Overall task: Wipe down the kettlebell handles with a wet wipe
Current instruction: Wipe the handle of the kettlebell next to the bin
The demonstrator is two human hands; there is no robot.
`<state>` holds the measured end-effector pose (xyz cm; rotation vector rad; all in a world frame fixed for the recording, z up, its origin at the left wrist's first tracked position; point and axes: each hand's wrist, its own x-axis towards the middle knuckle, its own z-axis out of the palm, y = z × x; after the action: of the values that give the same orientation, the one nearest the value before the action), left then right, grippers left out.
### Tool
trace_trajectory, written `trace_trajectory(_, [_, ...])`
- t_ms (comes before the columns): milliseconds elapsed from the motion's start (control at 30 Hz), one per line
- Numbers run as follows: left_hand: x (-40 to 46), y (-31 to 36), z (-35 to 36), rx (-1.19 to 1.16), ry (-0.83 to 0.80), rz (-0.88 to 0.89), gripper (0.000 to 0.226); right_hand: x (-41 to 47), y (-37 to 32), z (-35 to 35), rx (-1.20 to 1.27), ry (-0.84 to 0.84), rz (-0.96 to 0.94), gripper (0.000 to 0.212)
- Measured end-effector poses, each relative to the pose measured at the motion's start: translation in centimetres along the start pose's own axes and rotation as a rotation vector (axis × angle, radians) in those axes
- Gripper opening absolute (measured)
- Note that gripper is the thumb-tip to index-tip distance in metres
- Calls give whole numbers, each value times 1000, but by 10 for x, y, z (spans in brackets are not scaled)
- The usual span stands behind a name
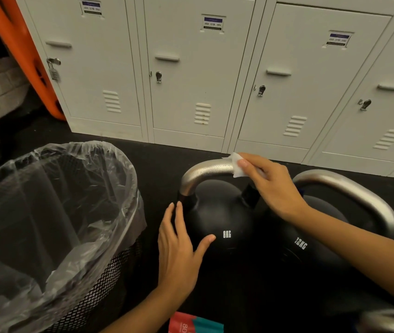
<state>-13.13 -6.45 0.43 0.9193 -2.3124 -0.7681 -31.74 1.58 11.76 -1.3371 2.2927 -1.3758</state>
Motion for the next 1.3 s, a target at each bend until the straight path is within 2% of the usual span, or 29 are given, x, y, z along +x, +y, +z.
trace_trajectory(100, [0,1,3,62,116,159,85,-4,11,-4,99,69,-15,32])
trace_trajectory(167, [1,3,4,96,133,254,80,-4,17,-6,146,97,-2,30])
trace_trajectory(233, [3,3,5,142,89,362,76,-2,21,-7,178,121,24,26])
trace_trajectory(333, [9,1,5,211,-94,457,77,-1,27,-12,235,181,73,23])
trace_trajectory(467, [13,-3,4,274,-313,459,84,-2,26,-19,284,224,84,20])
trace_trajectory(600, [11,-8,5,308,-292,476,85,5,1,-13,187,126,-41,19])
trace_trajectory(733, [12,-15,12,349,-265,492,87,8,-25,9,-98,-64,-332,25])
trace_trajectory(867, [12,-17,12,342,-263,508,88,11,-23,17,-176,-75,-428,29])
trace_trajectory(967, [13,-17,11,338,-281,513,87,7,-10,1,-199,-10,-418,30])
trace_trajectory(1067, [12,-19,12,383,-259,519,84,3,6,-21,-162,67,-292,28])
trace_trajectory(1167, [12,-21,16,400,-247,514,83,-1,19,-34,-162,65,-168,24])
trace_trajectory(1300, [12,-20,16,442,-204,529,82,0,13,-27,-146,13,-129,24])
